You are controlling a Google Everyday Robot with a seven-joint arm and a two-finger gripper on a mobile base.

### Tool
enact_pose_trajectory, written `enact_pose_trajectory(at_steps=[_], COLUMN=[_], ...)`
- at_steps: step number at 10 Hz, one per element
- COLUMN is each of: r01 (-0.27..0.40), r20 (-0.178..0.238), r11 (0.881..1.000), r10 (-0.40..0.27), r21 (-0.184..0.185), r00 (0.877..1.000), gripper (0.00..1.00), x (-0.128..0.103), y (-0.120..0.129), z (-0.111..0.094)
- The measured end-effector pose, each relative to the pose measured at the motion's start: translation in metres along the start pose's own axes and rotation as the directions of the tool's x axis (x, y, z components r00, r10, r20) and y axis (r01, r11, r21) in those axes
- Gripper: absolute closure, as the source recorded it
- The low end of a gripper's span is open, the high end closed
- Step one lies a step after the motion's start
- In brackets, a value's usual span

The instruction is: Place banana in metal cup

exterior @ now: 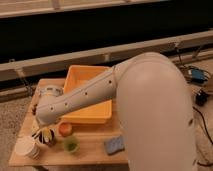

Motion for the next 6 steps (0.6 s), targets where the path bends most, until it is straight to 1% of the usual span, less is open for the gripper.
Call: enact_pose_trajectory(at_steps=[1,2,3,4,5,6], r01=[-0.005,-0.006,0.005,0.027,0.036,0.044], r20=[0.019,0.04,0.048,0.06,0.066,0.068], r11=[1.0,1.0,1.0,0.999,0.999,0.999], r10=[0.005,0.005,-0.006,-0.028,-0.038,-0.045], r21=[0.007,0.013,0.018,0.018,0.021,0.019], r00=[1.0,0.999,0.999,0.998,0.997,0.997], gripper=[0.31,0.31,0.31,0.31,0.31,0.31], x=[-0.001,-0.007,-0.011,-0.018,-0.02,-0.022], y=[-0.003,-0.008,-0.012,-0.013,-0.017,-0.016], z=[-0.009,-0.024,-0.036,-0.054,-0.065,-0.07])
